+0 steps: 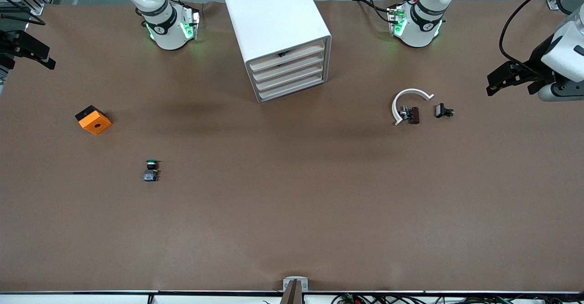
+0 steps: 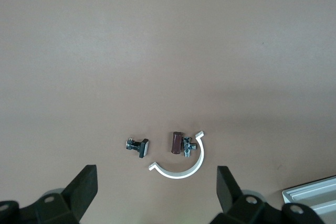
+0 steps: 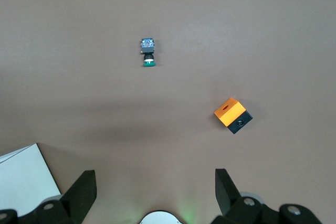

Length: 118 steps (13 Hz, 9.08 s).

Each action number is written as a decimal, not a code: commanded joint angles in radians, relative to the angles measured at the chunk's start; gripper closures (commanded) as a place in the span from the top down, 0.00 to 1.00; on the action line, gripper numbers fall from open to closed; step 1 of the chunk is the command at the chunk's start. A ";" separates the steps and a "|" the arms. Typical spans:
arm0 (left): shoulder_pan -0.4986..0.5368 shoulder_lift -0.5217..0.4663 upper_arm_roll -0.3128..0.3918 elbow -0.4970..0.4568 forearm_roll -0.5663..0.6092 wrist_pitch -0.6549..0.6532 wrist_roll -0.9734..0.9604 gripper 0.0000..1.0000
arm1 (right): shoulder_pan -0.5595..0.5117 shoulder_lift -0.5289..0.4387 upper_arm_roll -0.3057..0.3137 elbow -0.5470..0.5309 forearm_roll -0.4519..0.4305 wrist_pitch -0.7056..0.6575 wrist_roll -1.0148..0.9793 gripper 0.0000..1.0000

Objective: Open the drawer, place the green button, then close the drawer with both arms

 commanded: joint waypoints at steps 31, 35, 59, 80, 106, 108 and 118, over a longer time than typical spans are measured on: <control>-0.411 0.791 -0.016 0.169 -0.448 0.086 -1.405 1.00 | 0.000 0.011 -0.003 0.024 0.013 -0.011 0.001 1.00; -0.419 0.842 -0.016 0.169 -0.647 0.091 -1.679 1.00 | 0.017 0.150 -0.002 0.056 0.016 -0.017 -0.007 1.00; -0.599 0.995 -0.023 0.161 -0.942 -0.112 -2.037 0.36 | 0.109 0.598 -0.006 -0.324 0.030 1.023 0.159 1.00; -0.473 0.998 0.035 0.223 -0.930 -0.031 -1.909 0.09 | 0.116 0.746 -0.005 -0.293 0.029 1.101 0.176 0.23; -0.459 0.552 0.334 0.405 -0.240 -0.029 -0.913 1.00 | 0.751 0.411 0.005 -0.226 0.150 0.632 1.010 0.00; -0.442 0.502 0.336 0.395 -0.223 -0.034 -0.802 1.00 | 0.804 0.428 0.003 -0.200 0.150 0.632 1.035 0.00; -0.424 0.475 0.332 0.364 -0.172 -0.032 -0.590 1.00 | 0.954 0.542 0.001 -0.195 0.138 0.793 1.272 0.00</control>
